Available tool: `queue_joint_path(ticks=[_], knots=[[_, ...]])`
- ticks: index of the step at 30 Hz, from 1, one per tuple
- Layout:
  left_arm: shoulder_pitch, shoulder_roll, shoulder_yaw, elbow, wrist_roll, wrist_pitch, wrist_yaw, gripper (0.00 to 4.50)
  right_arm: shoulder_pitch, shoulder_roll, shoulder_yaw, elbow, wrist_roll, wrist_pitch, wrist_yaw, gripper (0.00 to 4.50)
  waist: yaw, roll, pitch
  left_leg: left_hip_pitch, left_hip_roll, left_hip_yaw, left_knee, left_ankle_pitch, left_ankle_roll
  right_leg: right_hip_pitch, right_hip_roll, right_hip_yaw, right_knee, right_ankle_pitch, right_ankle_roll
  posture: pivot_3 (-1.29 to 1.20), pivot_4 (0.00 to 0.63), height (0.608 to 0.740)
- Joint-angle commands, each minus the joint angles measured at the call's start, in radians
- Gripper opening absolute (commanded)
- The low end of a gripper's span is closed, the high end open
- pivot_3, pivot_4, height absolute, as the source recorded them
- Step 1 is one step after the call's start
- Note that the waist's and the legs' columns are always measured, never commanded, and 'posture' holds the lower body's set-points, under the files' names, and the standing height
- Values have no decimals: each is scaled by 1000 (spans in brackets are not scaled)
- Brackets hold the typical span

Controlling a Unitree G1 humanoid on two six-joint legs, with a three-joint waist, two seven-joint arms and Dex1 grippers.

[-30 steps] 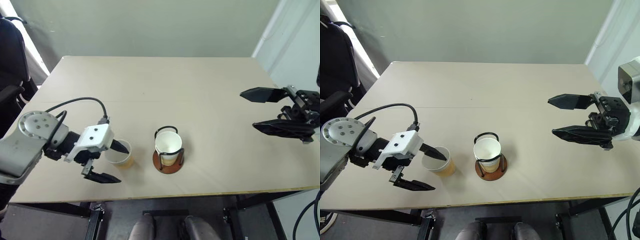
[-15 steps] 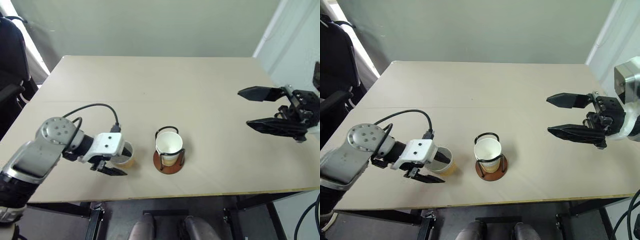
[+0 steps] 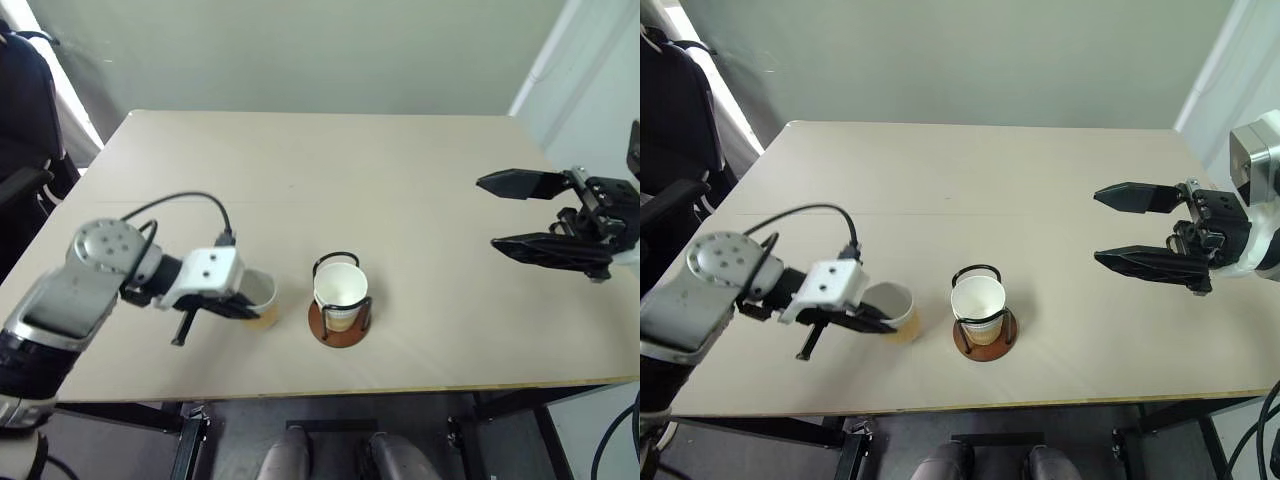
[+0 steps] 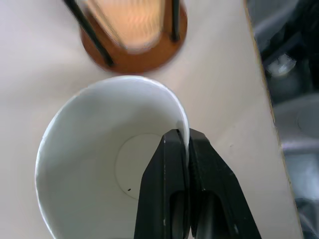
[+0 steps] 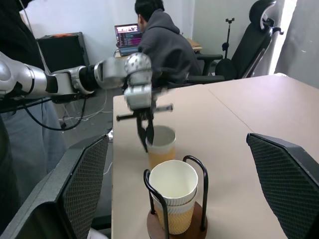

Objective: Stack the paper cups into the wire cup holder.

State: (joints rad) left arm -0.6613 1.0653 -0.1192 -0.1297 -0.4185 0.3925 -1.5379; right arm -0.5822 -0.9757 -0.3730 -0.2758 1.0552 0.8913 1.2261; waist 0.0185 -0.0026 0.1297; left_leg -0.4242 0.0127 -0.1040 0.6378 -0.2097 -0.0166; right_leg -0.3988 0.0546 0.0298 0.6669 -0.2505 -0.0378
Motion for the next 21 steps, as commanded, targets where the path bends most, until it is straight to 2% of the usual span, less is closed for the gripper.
queue_joint_path(ticks=[1, 5, 8, 10, 12, 16, 21], knots=[[-251, -33, 83, 73, -122, 98, -41, 40, -32, -32, -16, -1, 22, -7, 11, 4500, 5, 0, 0, -1, 0, 0, 1, 0, 0, 0, 0, 0, 0, 1, 0, 0, 150, 740], [-524, -136, 11, 244, -71, 63, -72, 40, -33, -42, -13, 2, 10, -17, 6, 4500, 7, 2, -1, 0, 0, 1, 5, -2, 5, 4, -1, 1, -5, 3, 3, 0, 150, 740], [-634, -227, -78, 314, -66, 11, -77, 40, -21, -46, -25, -13, 14, -17, -8, 4500, 7, 2, 0, -1, -1, 1, 9, -4, 8, 5, -1, 2, -6, 4, 6, 0, 150, 740], [-653, -254, -132, 315, -98, -14, -77, 40, -9, -51, -32, -26, 12, -18, -18, 4500, 7, 2, 0, -1, -1, 1, 10, -4, 9, 5, -1, 2, -6, 5, 8, 0, 150, 740], [-647, -244, -186, 295, -132, -33, -77, 40, 3, -56, -38, -39, 10, -17, -27, 4500, 6, 2, 0, -2, -2, 3, 11, -4, 10, 5, -1, 3, -7, 5, 9, 0, 150, 740], [-623, -172, -378, 200, -223, -109, -77, 40, 41, -80, -75, -62, 18, -15, -52, 4500, 1, 2, 0, -3, -2, 6, 11, -4, 10, 4, -1, 5, -7, 3, 13, 0, 150, 740], [-645, -143, -460, 214, -258, -171, -77, 40, 57, -83, -87, -82, 35, -12, -78, 4500, 3, 2, 0, -3, -2, 6, 11, -4, 10, 4, -1, 5, -7, 2, 16, 0, 150, 740]])
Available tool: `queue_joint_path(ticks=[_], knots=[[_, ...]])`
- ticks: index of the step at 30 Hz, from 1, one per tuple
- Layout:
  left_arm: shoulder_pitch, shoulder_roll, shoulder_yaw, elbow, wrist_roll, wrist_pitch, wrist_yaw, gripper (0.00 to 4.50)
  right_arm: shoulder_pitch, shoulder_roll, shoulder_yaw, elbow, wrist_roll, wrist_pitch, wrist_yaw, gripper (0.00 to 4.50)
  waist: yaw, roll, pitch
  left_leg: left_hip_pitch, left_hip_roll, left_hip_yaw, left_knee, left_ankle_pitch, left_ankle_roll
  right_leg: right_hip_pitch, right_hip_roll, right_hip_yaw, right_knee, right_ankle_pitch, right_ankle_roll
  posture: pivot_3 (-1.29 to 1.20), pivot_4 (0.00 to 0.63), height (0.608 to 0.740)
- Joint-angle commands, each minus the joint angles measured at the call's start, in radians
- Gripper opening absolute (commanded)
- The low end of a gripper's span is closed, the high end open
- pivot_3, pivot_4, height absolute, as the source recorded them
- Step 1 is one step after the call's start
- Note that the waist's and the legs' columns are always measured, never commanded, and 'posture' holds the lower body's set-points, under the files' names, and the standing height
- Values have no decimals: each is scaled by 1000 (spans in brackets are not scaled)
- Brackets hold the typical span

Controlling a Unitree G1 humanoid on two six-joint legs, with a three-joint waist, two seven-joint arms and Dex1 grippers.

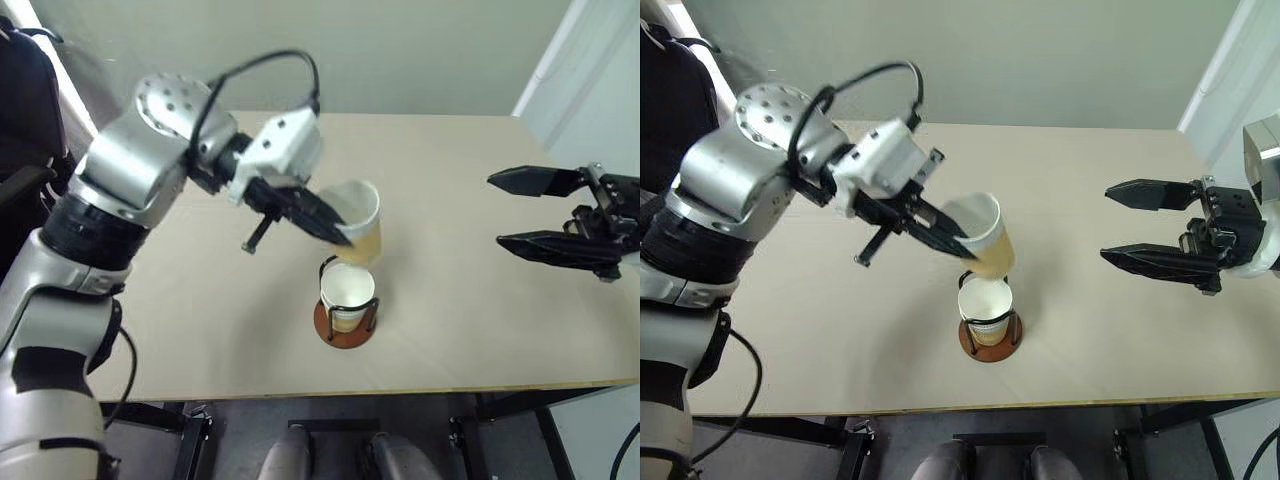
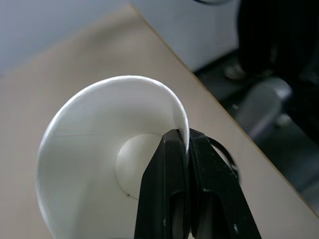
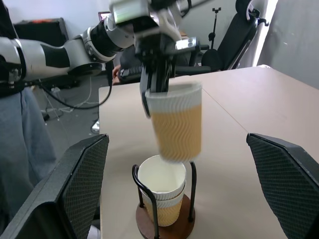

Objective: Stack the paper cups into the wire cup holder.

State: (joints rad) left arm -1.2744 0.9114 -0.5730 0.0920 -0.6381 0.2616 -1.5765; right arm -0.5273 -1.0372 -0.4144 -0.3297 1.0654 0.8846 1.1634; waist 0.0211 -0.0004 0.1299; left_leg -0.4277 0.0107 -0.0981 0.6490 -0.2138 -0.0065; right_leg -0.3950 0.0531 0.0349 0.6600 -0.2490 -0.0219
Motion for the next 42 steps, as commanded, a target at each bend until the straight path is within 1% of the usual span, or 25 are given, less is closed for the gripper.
queue_joint_path(ticks=[1, 9, 17, 22, 25, 28, 33, 34, 39, 42], knots=[[-34, 5, -11, -3, -44, -41, -38, 40, 5, -21, -47, -32, 27, -5, -21, 4500, 0, 0, 0, 0, 0, 0, 0, 0, 1, 0, 0, 0, 0, 0, 0, 0, 150, 740], [-26, 11, -46, -12, -71, -56, -38, 40, 18, -27, -51, -45, 30, -10, -49, 4500, 4, 0, 0, -1, 0, 0, 4, -1, 2, 1, 0, 1, 1, 0, 1, 0, 150, 740], [8, -20, -76, 12, 8, -124, -38, 40, 28, -24, -46, -53, 28, -19, -60, 4500, 4, 0, 0, -2, 0, 0, 6, -2, 3, 1, 0, 1, 1, 1, 1, 0, 150, 740], [17, -3, -98, -26, -21, -109, -38, 40, 36, -27, -55, -59, 33, -18, -68, 4500, 3, 0, 0, -3, 0, 0, 10, -3, 6, 0, 0, 1, 1, 1, 2, 0, 150, 740], [23, -5, -102, -30, -7, -109, -38, 40, 39, -29, -57, -61, 34, -20, -69, 4500, 3, 0, 0, -5, 0, 0, 14, -5, 8, 0, 0, 1, 1, 1, 3, 0, 150, 740], [30, -24, -95, -3, 50, -148, -38, 679, 43, -29, -62, -63, 36, -21, -71, 4500, 4, 0, 0, -7, 0, 0, 16, -5, 8, 0, 0, 1, 1, 2, 4, 0, 150, 740], [39, -45, -70, -2, 53, -159, -38, 2431, 47, -29, -65, -67, 39, -20, -70, 4500, 4, 0, 0, -7, 0, 0, 17, -5, 9, 0, 0, 1, 1, 3, 5, 0, 150, 740], [41, -52, -61, 0, 54, -162, -38, 2857, 48, -29, -63, -66, 38, -20, -68, 4500, 4, 0, 0, -7, 0, 0, 17, -5, 9, 0, 0, 1, 1, 3, 5, 0, 150, 740], [51, -76, -11, 7, 52, -147, -38, 4486, 43, -33, -45, -53, 32, -23, -49, 4500, 4, 0, 0, -7, -1, 0, 17, -5, 9, 0, 0, 1, 1, 3, 5, 0, 150, 740], [60, -75, 48, 11, 33, -102, -38, 4486, 44, -36, -12, -43, 6, -33, -25, 4500, 4, 0, 0, -7, 0, 0, 17, -5, 9, 0, 0, 1, 1, 3, 5, 0, 150, 740]])
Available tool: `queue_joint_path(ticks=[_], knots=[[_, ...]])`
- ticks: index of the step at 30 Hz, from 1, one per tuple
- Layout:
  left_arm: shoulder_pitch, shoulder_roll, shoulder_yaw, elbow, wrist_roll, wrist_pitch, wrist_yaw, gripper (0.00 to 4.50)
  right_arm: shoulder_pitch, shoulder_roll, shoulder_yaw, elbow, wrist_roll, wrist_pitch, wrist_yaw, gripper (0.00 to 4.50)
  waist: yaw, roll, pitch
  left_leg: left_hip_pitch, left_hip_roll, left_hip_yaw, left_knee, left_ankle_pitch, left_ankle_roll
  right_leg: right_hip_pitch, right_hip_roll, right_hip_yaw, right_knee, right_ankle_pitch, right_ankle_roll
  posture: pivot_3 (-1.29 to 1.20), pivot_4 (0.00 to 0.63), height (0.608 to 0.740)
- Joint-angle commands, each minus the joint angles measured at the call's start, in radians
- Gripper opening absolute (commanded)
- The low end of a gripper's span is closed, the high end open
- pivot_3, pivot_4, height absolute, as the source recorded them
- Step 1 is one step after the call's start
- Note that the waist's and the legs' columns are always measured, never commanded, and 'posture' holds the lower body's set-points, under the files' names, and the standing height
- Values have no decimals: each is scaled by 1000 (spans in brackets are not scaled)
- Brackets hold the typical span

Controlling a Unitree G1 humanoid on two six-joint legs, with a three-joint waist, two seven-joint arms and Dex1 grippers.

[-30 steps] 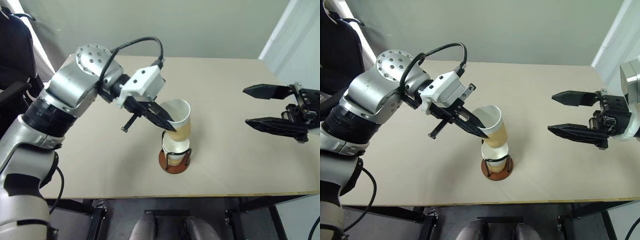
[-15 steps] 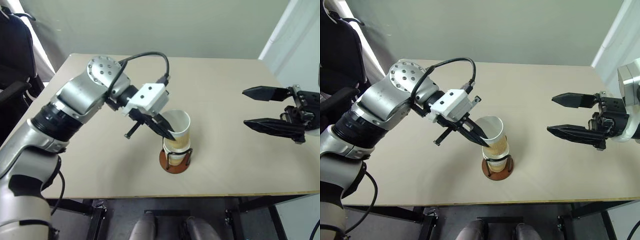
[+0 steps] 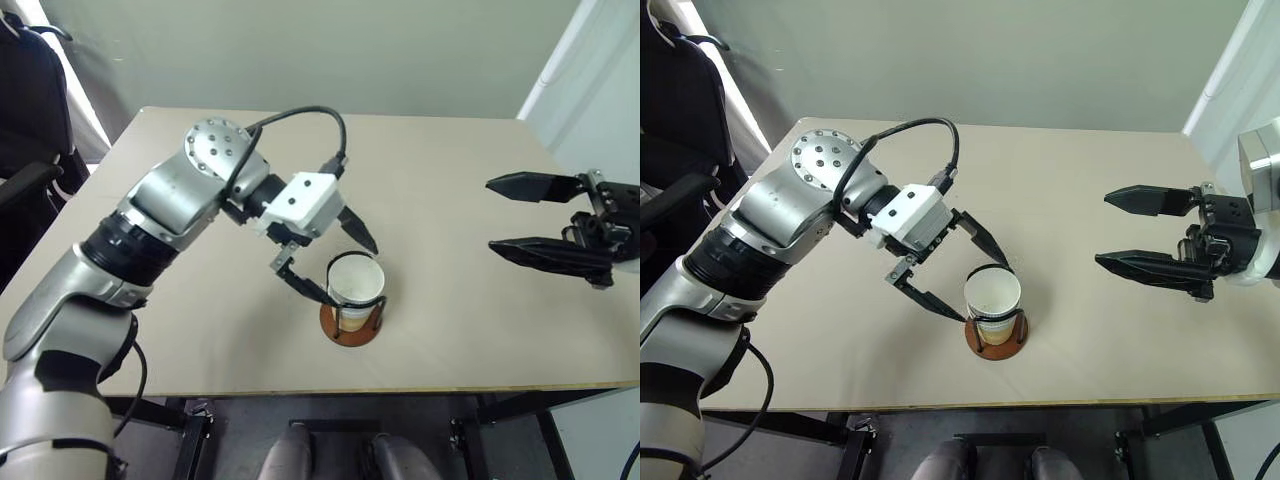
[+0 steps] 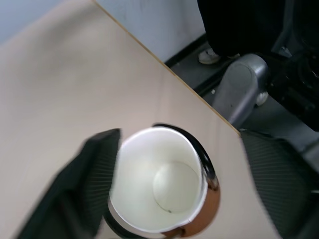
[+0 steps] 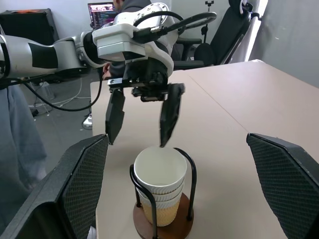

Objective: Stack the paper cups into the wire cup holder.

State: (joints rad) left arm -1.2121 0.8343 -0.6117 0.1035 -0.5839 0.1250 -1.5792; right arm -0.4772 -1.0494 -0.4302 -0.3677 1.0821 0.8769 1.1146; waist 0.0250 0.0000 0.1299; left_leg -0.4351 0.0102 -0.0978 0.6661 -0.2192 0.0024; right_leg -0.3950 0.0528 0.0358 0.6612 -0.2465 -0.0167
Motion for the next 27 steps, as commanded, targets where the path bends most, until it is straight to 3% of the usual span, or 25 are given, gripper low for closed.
queue_joint_path(ticks=[1, 3, 7, 14, 19, 27], knots=[[1, -1, 125, 7, -32, 64, -35, 4486, -5, -25, 16, -3, -21, -30, 34, 4500, 0, 0, 0, 0, 0, 0, 0, 0, 0, 0, 0, 0, 0, 0, 0, 0, 150, 740], [-1, 18, 214, 43, -65, 155, -23, 4486, -1, -35, 45, 5, -45, -38, 60, 4500, -1, 0, 0, 0, 0, 0, 0, 0, 0, 0, 0, 0, 0, 0, 0, 0, 150, 740], [85, 177, 396, 75, -151, 357, -32, 4486, 22, -91, 105, 62, -145, -80, 146, 4500, -9, 1, 0, 0, 0, 0, -2, 0, 0, -1, 0, 0, 0, 0, 0, 0, 150, 740], [426, 408, 674, 57, -182, 518, 0, 4486, 36, -174, 133, 203, -258, -191, 337, 4500, -12, 3, 0, 0, 0, 1, -4, 0, -1, -4, 0, 3, -1, -1, 0, 0, 150, 740], [669, 473, 865, -35, -206, 585, 15, 4486, -22, -176, 169, 279, -295, -233, 405, 4500, -5, 2, 0, 0, 0, 1, -3, -1, 1, -3, 0, 4, 0, 1, -3, 0, 150, 740], [785, 510, 994, -95, -214, 638, -1, 4486, -103, -146, 212, 321, -281, -187, 437, 4500, -7, 3, 0, 2, 0, 1, -4, 3, -1, -4, 0, 4, 1, 4, -10, 0, 150, 740]])
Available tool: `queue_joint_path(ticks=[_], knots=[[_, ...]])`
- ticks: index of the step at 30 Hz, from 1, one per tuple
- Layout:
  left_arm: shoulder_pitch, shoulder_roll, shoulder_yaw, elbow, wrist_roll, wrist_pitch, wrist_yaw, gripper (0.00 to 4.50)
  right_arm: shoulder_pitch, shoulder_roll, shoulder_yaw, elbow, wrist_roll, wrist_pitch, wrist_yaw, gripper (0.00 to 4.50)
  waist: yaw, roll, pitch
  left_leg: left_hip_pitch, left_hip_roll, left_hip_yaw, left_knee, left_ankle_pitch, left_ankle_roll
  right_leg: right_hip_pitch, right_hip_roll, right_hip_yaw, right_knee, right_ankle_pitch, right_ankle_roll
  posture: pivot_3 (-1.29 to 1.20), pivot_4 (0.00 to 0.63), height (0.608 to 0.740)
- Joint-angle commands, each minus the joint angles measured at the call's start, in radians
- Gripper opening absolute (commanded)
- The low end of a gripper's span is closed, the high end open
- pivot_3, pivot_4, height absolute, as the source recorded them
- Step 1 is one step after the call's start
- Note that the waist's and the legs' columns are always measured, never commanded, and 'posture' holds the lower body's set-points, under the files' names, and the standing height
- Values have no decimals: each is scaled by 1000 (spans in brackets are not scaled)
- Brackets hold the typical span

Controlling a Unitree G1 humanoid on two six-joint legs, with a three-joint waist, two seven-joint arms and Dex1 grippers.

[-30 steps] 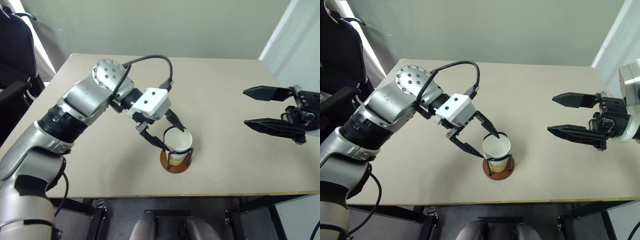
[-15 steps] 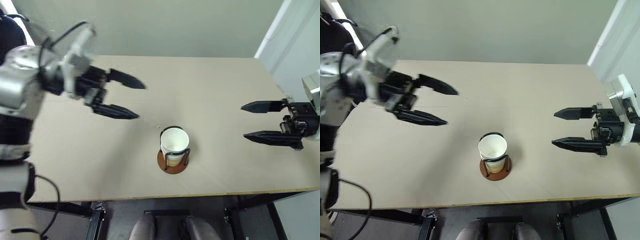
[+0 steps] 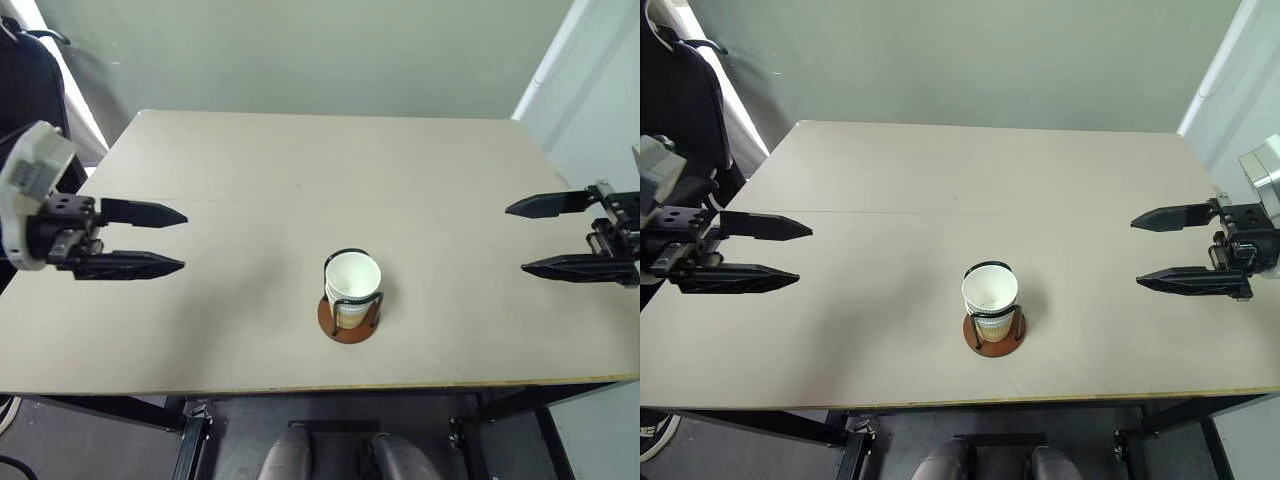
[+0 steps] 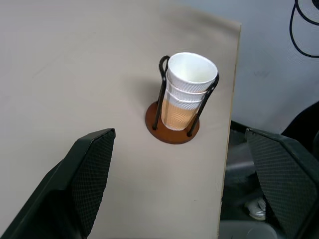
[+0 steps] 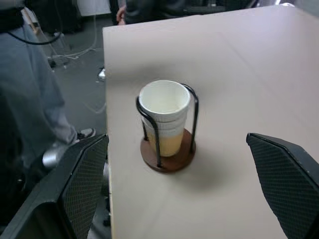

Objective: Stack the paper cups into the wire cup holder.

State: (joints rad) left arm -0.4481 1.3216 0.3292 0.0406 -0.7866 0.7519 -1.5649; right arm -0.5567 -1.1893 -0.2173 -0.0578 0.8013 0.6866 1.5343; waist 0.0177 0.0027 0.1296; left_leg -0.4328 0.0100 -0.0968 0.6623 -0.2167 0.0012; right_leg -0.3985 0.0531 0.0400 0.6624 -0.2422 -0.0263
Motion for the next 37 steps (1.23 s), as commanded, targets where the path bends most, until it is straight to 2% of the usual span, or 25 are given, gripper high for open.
queue_joint_path(ticks=[1, 20, 37], knots=[[31, 21, 61, -36, -10, 14, -13, 4486, -26, -7, 2, 17, -6, 1, 22, 4500, 0, 0, 0, 0, 0, 0, 0, 0, 0, 0, 0, 0, 0, 0, -1, 0, 150, 740], [128, -15, 125, -124, -34, 41, 33, 4486, -80, 10, 55, 63, -75, -21, 62, 4500, -3, 0, 0, -2, 0, 0, -6, -1, -2, -6, 0, 0, 1, 0, -3, 0, 150, 740], [157, -24, 146, -154, -34, 54, 51, 4486, -109, 25, 81, 87, -110, -38, 80, 4500, -3, 0, 0, -2, 0, 0, -6, -1, -2, -6, 0, 0, 1, 0, -4, 0, 150, 740]])
